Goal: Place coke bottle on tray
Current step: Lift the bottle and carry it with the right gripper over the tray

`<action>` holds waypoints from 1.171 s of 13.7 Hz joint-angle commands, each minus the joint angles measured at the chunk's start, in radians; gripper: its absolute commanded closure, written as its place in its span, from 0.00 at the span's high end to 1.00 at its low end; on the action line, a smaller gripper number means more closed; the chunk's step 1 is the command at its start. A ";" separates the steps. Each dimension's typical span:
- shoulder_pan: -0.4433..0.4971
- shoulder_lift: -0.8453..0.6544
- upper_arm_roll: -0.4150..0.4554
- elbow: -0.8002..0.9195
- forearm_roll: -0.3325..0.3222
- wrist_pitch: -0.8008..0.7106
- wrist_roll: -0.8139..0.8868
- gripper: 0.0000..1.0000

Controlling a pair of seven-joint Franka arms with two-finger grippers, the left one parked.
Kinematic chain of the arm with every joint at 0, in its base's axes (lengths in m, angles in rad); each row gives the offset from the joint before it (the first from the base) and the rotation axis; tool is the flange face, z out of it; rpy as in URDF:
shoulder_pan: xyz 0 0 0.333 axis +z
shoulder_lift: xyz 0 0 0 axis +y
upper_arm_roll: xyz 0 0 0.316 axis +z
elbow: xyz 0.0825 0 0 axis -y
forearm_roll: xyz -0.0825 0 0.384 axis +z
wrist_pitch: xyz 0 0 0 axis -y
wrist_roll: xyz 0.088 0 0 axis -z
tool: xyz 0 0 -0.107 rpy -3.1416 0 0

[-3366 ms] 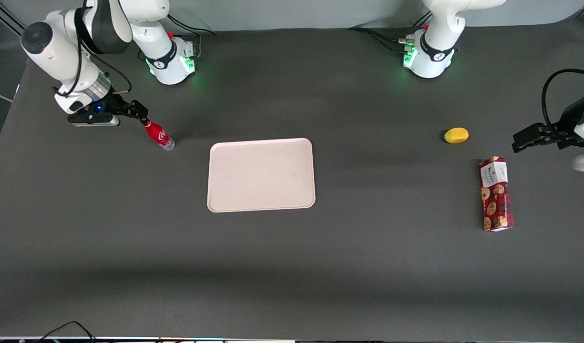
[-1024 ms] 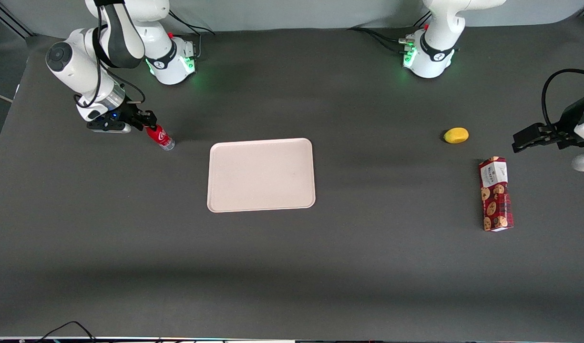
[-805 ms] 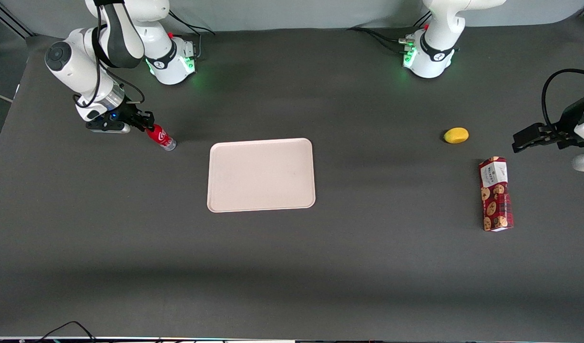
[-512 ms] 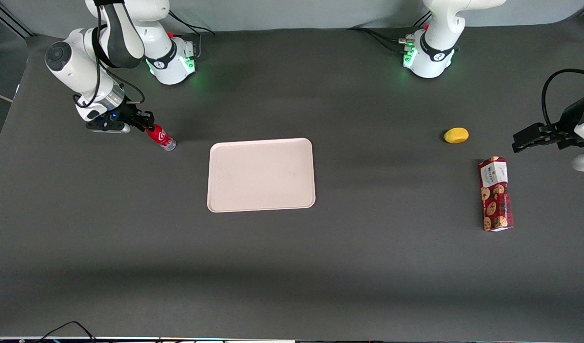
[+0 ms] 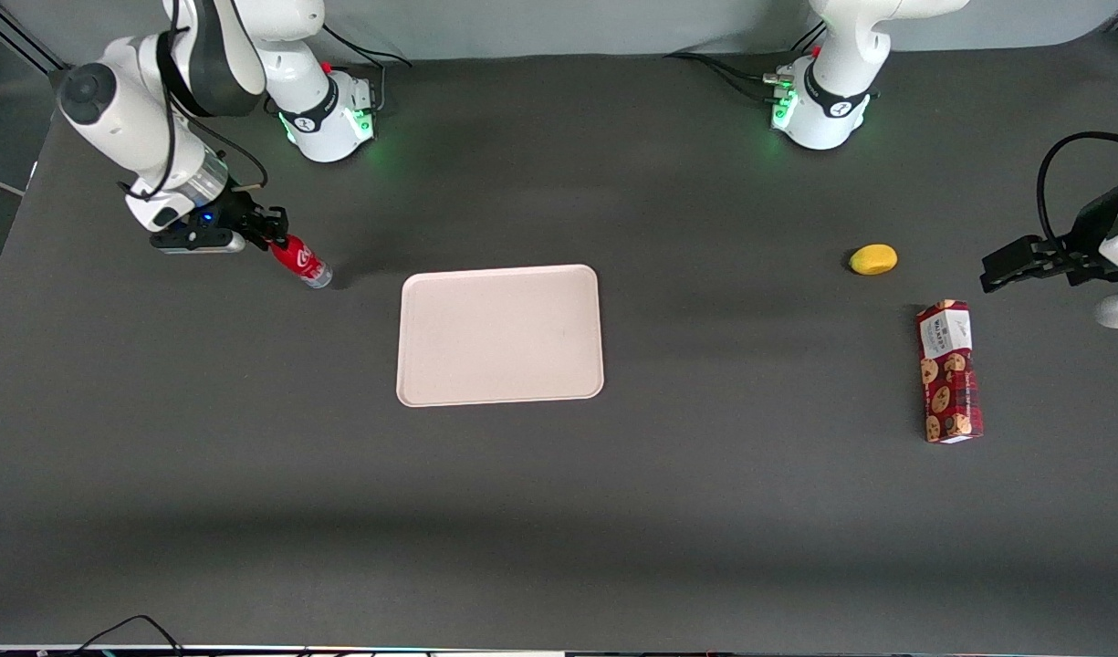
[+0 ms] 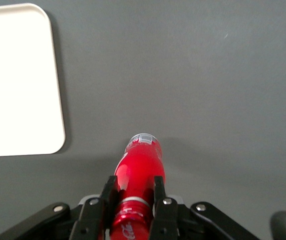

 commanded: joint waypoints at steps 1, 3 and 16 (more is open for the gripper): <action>0.002 -0.008 0.003 0.210 -0.046 -0.216 -0.001 0.00; 0.004 0.006 0.001 0.340 -0.069 -0.351 -0.004 0.00; 0.316 0.326 -0.025 0.769 -0.069 -0.437 0.368 0.00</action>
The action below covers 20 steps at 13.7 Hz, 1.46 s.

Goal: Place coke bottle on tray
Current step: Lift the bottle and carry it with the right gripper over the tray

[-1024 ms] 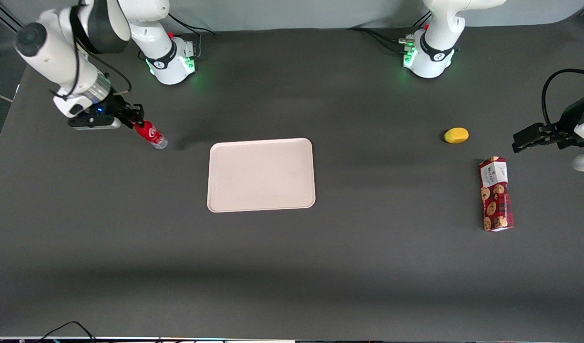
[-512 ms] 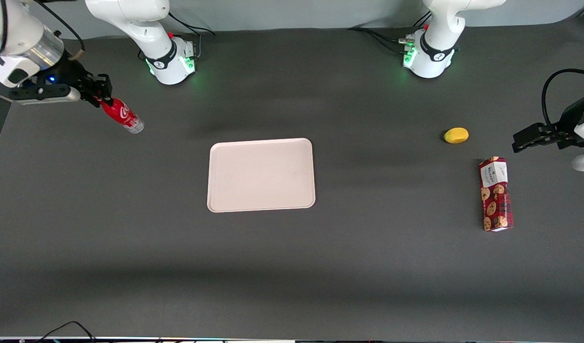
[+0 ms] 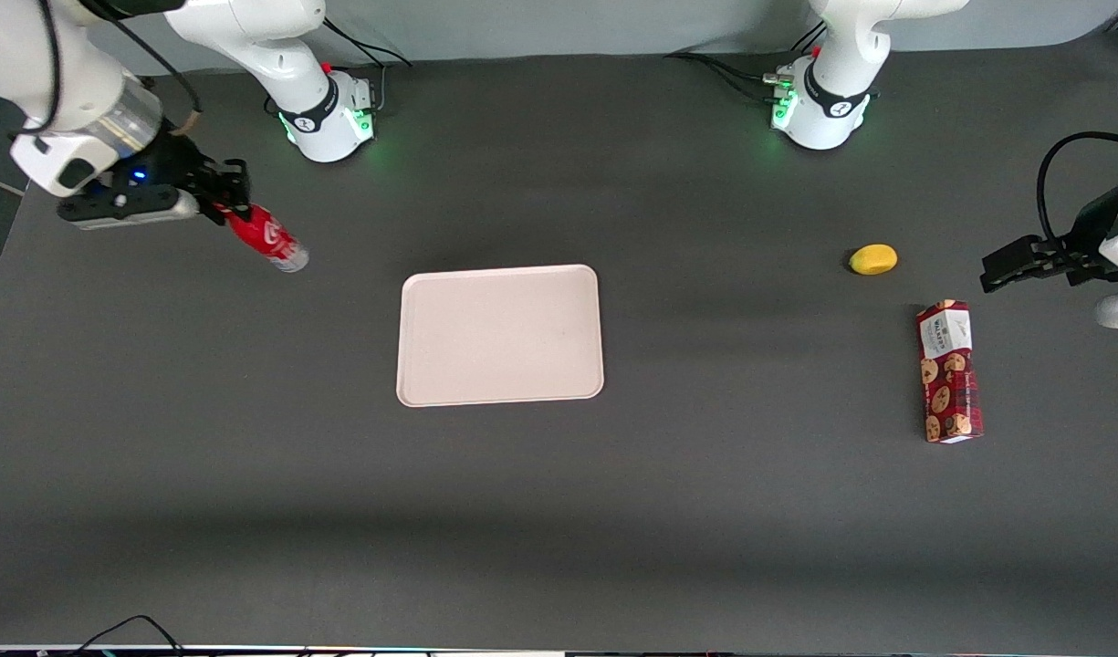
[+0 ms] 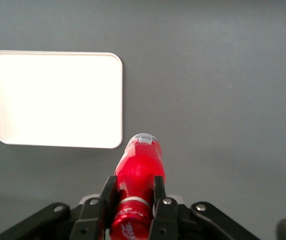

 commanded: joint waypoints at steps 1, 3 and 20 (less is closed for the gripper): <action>0.148 0.146 -0.036 0.086 -0.018 0.101 0.208 0.00; 0.193 0.236 -0.042 0.087 -0.020 0.220 0.259 0.00; 0.210 0.571 -0.040 0.089 -0.093 0.503 0.279 0.00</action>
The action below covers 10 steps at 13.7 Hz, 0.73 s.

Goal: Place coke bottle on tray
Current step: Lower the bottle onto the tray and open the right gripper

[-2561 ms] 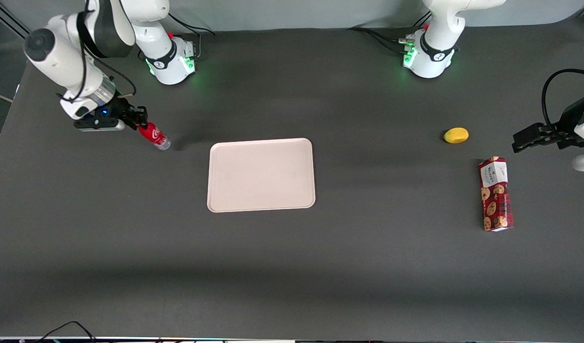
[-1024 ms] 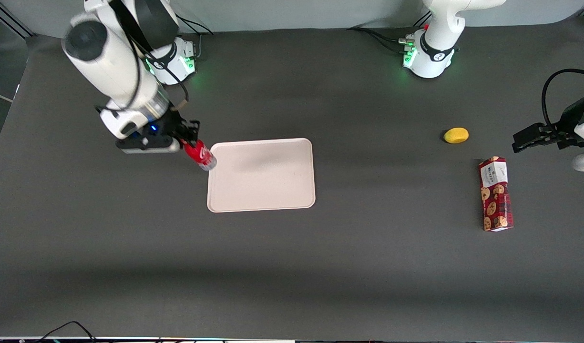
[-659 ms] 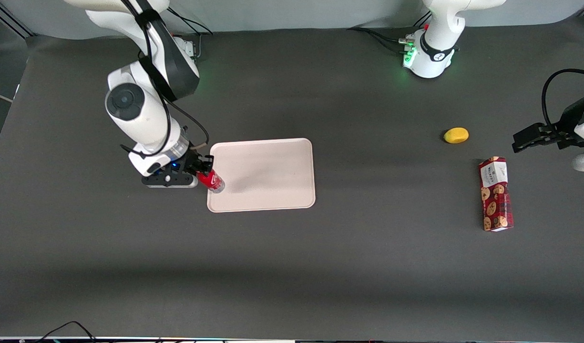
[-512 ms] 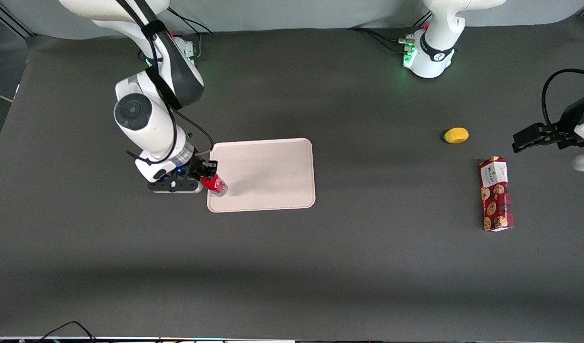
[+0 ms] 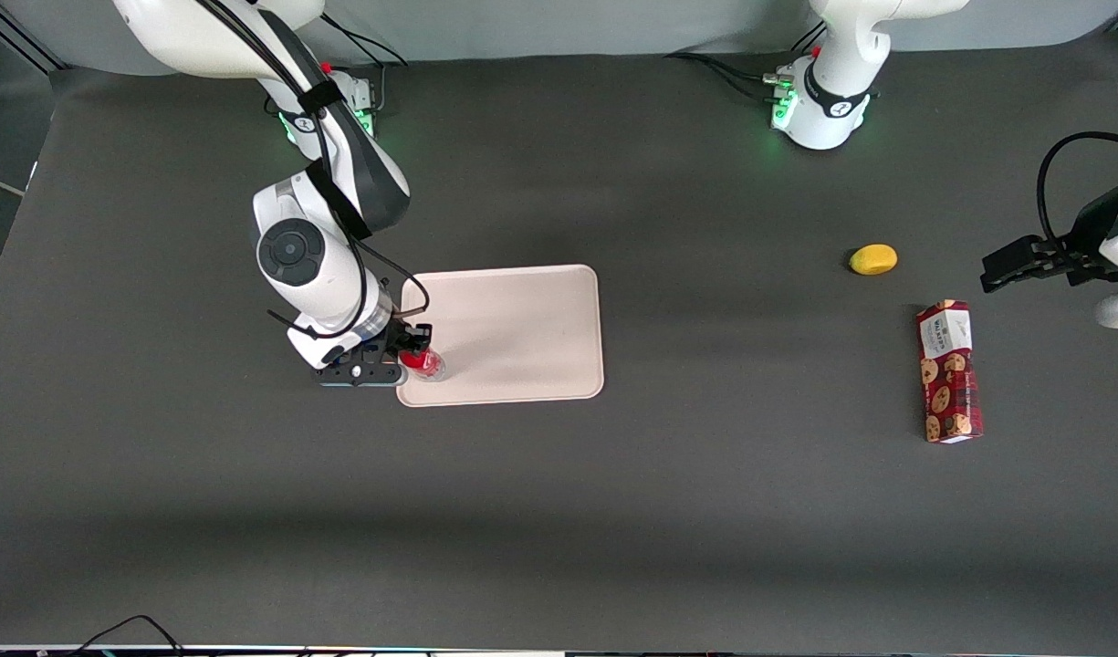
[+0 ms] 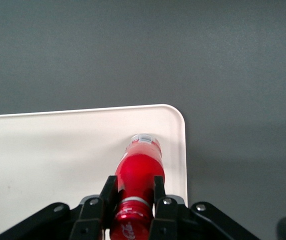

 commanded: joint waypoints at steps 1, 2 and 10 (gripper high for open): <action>0.015 0.022 -0.009 0.031 -0.025 -0.004 0.037 0.00; 0.015 0.022 -0.009 0.031 -0.025 -0.004 0.038 0.00; 0.008 0.037 -0.012 0.038 -0.023 -0.005 0.040 1.00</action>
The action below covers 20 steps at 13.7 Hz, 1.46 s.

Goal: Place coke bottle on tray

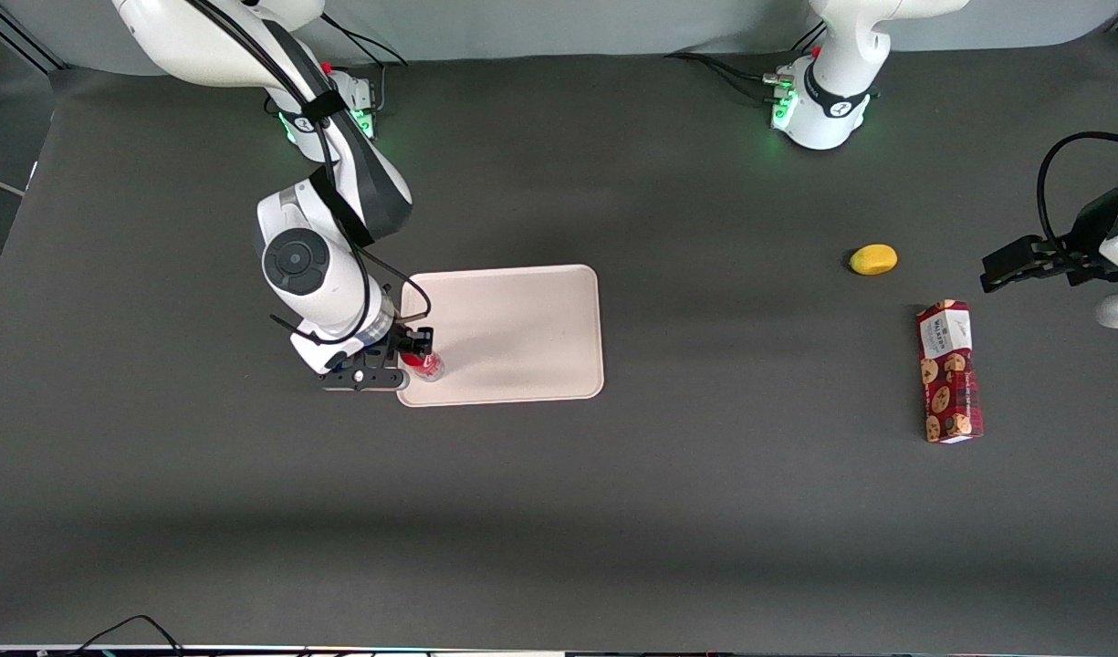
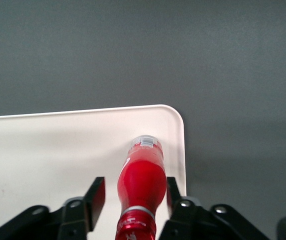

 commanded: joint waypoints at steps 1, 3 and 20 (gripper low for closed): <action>0.010 0.018 -0.007 0.029 -0.023 -0.005 0.037 1.00; 0.009 0.017 -0.007 0.031 -0.021 -0.007 0.037 1.00; -0.174 -0.543 -0.168 0.003 -0.006 -0.510 -0.328 1.00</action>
